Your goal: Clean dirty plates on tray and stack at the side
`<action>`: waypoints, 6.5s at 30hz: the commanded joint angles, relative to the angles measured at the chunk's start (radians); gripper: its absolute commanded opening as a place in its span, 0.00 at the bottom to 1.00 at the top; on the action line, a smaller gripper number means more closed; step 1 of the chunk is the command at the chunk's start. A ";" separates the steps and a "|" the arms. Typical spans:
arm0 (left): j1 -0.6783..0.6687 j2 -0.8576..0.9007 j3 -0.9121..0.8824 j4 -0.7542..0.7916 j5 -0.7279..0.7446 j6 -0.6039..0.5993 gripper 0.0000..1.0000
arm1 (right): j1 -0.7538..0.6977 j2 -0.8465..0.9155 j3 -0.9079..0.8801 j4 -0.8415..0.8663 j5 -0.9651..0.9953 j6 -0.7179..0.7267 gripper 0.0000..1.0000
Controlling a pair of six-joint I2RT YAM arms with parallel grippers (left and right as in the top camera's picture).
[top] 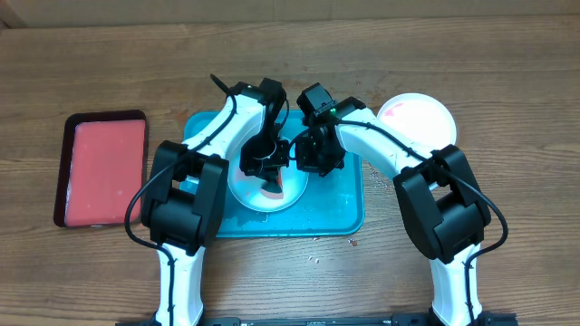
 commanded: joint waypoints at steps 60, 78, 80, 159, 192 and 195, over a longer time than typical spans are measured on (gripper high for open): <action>0.988 -0.447 -0.087 -0.056 -0.013 -0.087 0.04 | 0.468 -0.113 0.423 -0.436 1.316 -0.008 0.04; 0.987 -0.447 -0.087 -0.056 -0.002 -0.086 0.04 | -0.557 -0.117 0.359 -0.612 0.100 -0.148 0.04; 0.987 -0.447 -0.087 -0.053 -0.003 -0.086 0.04 | -0.628 -0.117 0.332 -0.603 0.100 -0.156 0.04; 0.951 -0.959 -0.224 -0.143 0.404 0.344 0.81 | -0.255 -1.379 0.167 -0.803 0.284 -0.060 1.00; 0.913 -1.521 -0.163 -0.329 0.618 0.568 1.00 | -0.255 -1.398 -0.013 -0.692 0.459 -0.060 1.00; 0.788 -1.521 -0.078 -0.378 0.579 0.614 1.00 | -0.255 -1.398 -0.013 -0.693 0.459 -0.060 1.00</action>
